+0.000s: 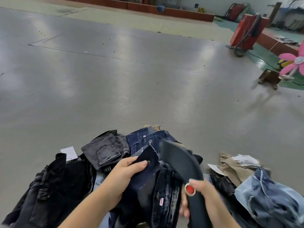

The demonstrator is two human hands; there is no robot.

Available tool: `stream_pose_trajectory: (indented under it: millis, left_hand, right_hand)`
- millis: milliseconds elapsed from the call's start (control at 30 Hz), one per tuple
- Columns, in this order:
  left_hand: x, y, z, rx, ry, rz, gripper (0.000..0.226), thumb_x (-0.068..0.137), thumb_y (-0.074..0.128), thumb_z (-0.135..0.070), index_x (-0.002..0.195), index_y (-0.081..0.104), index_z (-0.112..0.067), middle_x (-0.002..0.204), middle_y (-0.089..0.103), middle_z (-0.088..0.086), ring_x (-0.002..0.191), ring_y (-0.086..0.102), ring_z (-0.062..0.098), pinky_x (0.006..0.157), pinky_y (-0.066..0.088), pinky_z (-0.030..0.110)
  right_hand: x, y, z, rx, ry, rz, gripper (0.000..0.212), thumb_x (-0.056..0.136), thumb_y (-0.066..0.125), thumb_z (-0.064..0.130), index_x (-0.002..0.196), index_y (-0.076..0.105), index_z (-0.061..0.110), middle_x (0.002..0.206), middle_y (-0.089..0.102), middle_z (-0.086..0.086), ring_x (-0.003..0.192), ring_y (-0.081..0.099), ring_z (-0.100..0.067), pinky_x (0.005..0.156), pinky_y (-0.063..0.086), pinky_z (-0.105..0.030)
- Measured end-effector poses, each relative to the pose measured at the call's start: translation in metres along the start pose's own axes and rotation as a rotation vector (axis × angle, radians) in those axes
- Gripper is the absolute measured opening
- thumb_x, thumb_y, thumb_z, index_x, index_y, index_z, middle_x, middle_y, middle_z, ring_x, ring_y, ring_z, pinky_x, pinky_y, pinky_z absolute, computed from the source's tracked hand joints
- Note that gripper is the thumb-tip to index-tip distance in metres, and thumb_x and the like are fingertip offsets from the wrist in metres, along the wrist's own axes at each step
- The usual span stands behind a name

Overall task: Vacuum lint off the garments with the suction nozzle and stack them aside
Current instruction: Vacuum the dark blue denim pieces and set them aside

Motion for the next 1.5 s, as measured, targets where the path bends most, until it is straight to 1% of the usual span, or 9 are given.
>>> stream_pose_trajectory:
  millis: [167,333,567,700,900,1000,1133,1367,1500]
  left_hand:
    - [0.004,-0.018,-0.007,0.373,0.017,0.083,0.025,0.078,0.059,-0.033,0.093,0.074,-0.02,0.076,0.067,0.002,0.065,0.059,0.014,0.055,0.045,0.019]
    - [0.02,-0.013,0.0,0.535,0.104,0.221,0.02,0.092,0.055,-0.015,0.098,0.074,-0.016,0.095,0.073,0.005,0.085,0.063,0.012,0.081,0.048,0.027]
    - [0.057,-0.014,-0.081,0.702,0.374,-0.097,0.021,0.094,0.058,-0.015,0.079,0.072,-0.022,0.067,0.067,-0.006,0.057,0.058,0.012,0.06,0.043,0.026]
    - [0.085,0.029,-0.069,1.227,0.554,0.058,0.033,0.09,0.056,-0.036,0.121,0.058,-0.047,0.106,0.072,-0.014,0.082,0.066,0.006,0.078,0.052,0.022]
    - [0.118,0.025,0.122,1.625,-0.087,0.455,0.071,0.094,0.049,-0.049,0.152,0.02,-0.02,0.157,0.024,0.012,0.144,0.023,0.027,0.116,0.017,0.052]
    - [0.126,-0.016,0.154,1.317,0.096,0.069,0.039,0.096,0.047,-0.031,0.133,0.054,-0.021,0.14,0.049,0.001,0.133,0.041,0.019,0.111,0.028,0.029]
    - [0.123,-0.055,0.149,1.202,0.342,-0.511,0.034,0.078,0.071,-0.015,0.112,0.066,-0.016,0.115,0.057,0.002,0.107,0.057,0.025,0.088,0.048,0.04]
    - [0.108,-0.084,0.189,1.419,0.058,-0.417,0.095,0.071,0.071,-0.055,0.149,0.027,-0.023,0.152,0.023,0.005,0.136,0.033,0.026,0.106,0.038,0.039]
    - [0.125,-0.077,0.179,1.364,-0.1,-0.522,0.07,0.087,0.061,-0.048,0.146,0.026,-0.034,0.148,0.027,0.001,0.132,0.038,0.022,0.101,0.04,0.033]
  right_hand:
    - [-0.001,-0.026,0.008,-0.044,-0.098,0.108,0.057,0.045,0.078,0.042,0.056,0.054,-0.008,0.045,0.049,-0.019,0.04,0.05,-0.028,0.048,0.043,-0.034]
    - [0.0,-0.008,-0.011,-0.095,-0.031,0.083,0.048,0.048,0.075,0.02,0.091,0.07,0.0,0.059,0.061,-0.021,0.044,0.059,-0.026,0.045,0.047,-0.027]
    - [-0.004,-0.034,0.019,0.124,-0.227,-0.227,0.036,0.064,0.057,0.029,0.048,0.053,-0.004,0.046,0.046,-0.022,0.039,0.048,-0.029,0.042,0.048,-0.03]
    - [-0.016,-0.038,0.03,0.155,-0.165,-0.29,0.053,0.075,0.045,0.032,0.04,0.049,-0.008,0.04,0.045,-0.02,0.032,0.046,-0.03,0.044,0.046,-0.031]
    - [-0.019,-0.015,0.031,0.13,-0.02,-0.257,0.047,0.083,0.053,0.029,0.052,0.053,-0.007,0.038,0.046,-0.019,0.026,0.043,-0.028,0.042,0.038,-0.035]
    - [-0.018,-0.013,0.023,0.031,-0.081,-0.263,0.029,0.09,0.041,0.006,0.077,0.053,-0.017,0.044,0.044,-0.027,0.034,0.046,-0.033,0.033,0.041,-0.031]
    - [-0.017,-0.012,0.017,0.019,-0.145,-0.273,0.024,0.085,0.042,-0.001,0.104,0.049,-0.015,0.043,0.044,-0.029,0.036,0.047,-0.035,0.033,0.043,-0.031]
    - [-0.012,-0.009,0.01,0.015,-0.156,-0.302,0.019,0.085,0.045,0.001,0.099,0.05,-0.012,0.042,0.044,-0.027,0.033,0.047,-0.034,0.034,0.045,-0.034]
    - [-0.012,-0.006,0.01,0.006,-0.134,-0.274,0.028,0.072,0.053,0.008,0.091,0.052,-0.012,0.046,0.045,-0.029,0.034,0.048,-0.034,0.035,0.045,-0.033]
Point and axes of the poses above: each hand's wrist, its own x-axis towards the middle knuckle, its own y-axis out of the palm, z = x × y, the point moved 1 cm from there along x, towards the middle knuckle
